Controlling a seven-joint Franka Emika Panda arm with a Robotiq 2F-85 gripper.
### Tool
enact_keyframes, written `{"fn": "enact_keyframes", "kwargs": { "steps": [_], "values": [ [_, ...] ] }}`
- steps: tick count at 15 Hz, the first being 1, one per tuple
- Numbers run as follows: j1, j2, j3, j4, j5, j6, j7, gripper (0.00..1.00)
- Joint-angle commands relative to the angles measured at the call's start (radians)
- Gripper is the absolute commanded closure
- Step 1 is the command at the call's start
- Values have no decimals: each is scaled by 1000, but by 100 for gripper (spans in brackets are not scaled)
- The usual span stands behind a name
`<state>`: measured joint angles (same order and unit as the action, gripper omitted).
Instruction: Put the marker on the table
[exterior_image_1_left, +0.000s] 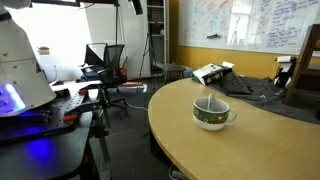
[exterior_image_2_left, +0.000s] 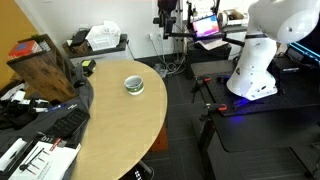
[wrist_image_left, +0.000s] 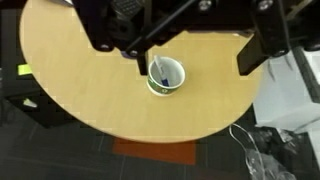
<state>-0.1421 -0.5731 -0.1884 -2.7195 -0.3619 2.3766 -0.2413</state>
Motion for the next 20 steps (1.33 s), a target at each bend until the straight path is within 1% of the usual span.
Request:
{"fn": "enact_keyframes", "kwargs": {
  "steps": [1,3,5,6,8,10,12,13,14,15,16,18,20],
  "values": [
    [103,255,-95,123,117,138,-217,0],
    [169,384,-146,182,260,207,-400,0],
    [244,490,-197,239,455,224,-614,0],
    [213,536,-156,268,555,214,-714,0],
    [162,619,-99,324,682,204,-842,0],
    [104,685,-42,365,761,226,-928,0],
    [46,755,4,399,778,273,-943,0],
    [22,780,21,407,758,298,-923,0],
    [4,804,26,418,710,305,-863,0],
    [-19,764,52,388,711,283,-887,0],
    [-37,782,65,394,703,287,-884,0],
    [-51,783,80,394,705,287,-886,0],
    [-49,775,84,394,707,287,-888,0]
  ]
}}
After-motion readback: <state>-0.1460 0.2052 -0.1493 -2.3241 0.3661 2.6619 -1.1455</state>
